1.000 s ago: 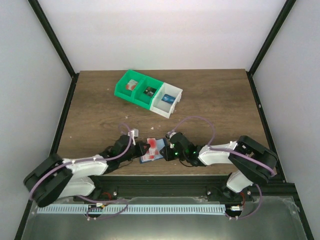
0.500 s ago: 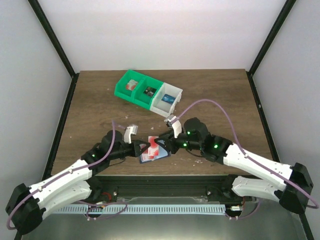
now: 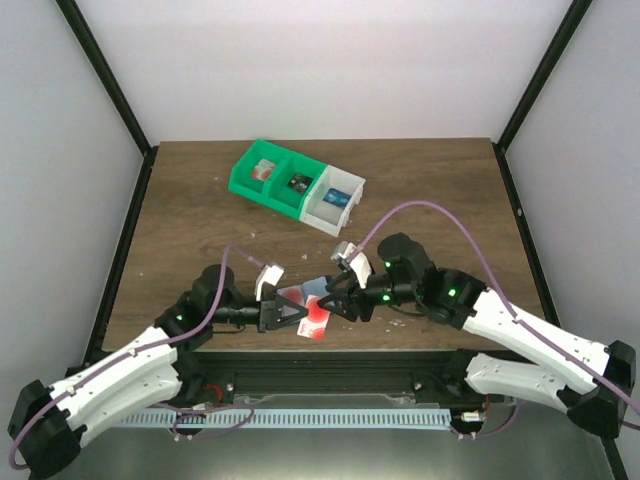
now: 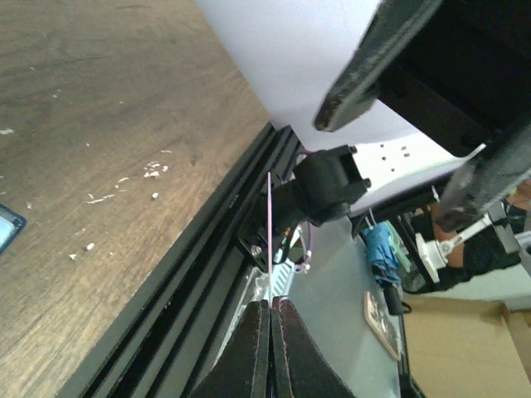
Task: Take the credit cards out of the card holder
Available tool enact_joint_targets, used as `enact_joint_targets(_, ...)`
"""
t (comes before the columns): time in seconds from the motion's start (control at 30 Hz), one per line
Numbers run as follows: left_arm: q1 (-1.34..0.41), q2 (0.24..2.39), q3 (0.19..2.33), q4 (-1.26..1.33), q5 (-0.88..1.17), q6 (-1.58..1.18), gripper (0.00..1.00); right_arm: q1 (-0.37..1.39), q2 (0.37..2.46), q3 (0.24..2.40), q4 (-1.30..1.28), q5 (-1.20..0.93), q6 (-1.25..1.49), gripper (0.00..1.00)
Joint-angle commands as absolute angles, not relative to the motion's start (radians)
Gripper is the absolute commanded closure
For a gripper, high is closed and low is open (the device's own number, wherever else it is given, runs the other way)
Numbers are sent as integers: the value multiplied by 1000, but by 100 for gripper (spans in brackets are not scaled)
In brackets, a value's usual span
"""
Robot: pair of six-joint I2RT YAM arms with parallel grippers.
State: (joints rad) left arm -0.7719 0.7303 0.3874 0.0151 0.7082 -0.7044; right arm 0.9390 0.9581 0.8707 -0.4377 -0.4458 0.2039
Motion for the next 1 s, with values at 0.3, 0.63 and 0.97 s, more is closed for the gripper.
enact_joint_targets(0.3, -772, 708, 354, 131, 839, -669, 100, 937, 1020, 888, -475, -571, 138, 55)
enact_joint_targets(0.63, -763, 694, 401, 22, 634, -679, 89, 937, 975, 834, -365, -618, 208, 99)
enact_joint_targets(0.97, -693, 716, 555, -164, 413, -603, 45, 937, 976, 750, -233, -492, 363, 100)
